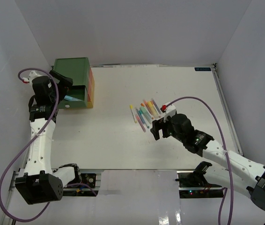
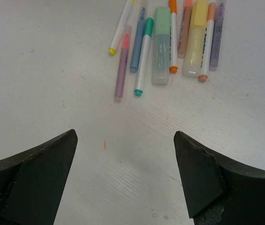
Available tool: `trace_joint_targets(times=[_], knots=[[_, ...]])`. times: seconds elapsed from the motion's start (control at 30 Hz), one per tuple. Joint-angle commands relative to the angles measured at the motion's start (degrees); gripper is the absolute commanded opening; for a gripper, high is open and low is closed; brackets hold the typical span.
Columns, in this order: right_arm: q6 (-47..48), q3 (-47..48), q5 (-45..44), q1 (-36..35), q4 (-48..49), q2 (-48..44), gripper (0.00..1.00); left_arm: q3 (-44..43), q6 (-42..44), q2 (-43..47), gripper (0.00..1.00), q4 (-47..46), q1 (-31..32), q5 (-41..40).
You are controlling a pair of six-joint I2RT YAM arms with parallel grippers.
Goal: Sort the stationery into containers
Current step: Pick up the pen from the center of the board.
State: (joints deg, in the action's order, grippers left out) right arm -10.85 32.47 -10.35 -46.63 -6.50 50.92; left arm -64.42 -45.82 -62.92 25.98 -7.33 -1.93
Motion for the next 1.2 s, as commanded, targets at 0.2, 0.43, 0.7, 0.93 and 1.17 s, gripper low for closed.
trace_joint_targets(times=[0.2, 0.43, 0.7, 0.93, 1.17], knots=[[4.1, 10.1, -4.7, 0.6, -1.7, 15.7, 0.90, -1.7, 17.1, 8.9, 0.98, 7.1, -0.2, 13.8], [6.1, 18.5, -5.2, 2.8, -2.3, 30.7, 0.70, 9.0, 22.2, 19.3, 0.98, 7.2, 0.8, 25.1], [7.7, 30.3, -5.6, 4.7, -3.9, 44.9, 0.60, 16.3, 25.1, 25.8, 0.98, 7.6, 6.4, 24.2], [7.6, 34.9, -5.6, 5.5, -4.3, 52.4, 0.50, 17.5, 24.7, 26.6, 0.98, 8.1, 8.7, 23.6], [7.4, 36.3, -5.4, 6.3, -4.3, 55.0, 0.47, 16.6, 24.7, 26.6, 0.98, 8.6, 9.0, 24.6]])
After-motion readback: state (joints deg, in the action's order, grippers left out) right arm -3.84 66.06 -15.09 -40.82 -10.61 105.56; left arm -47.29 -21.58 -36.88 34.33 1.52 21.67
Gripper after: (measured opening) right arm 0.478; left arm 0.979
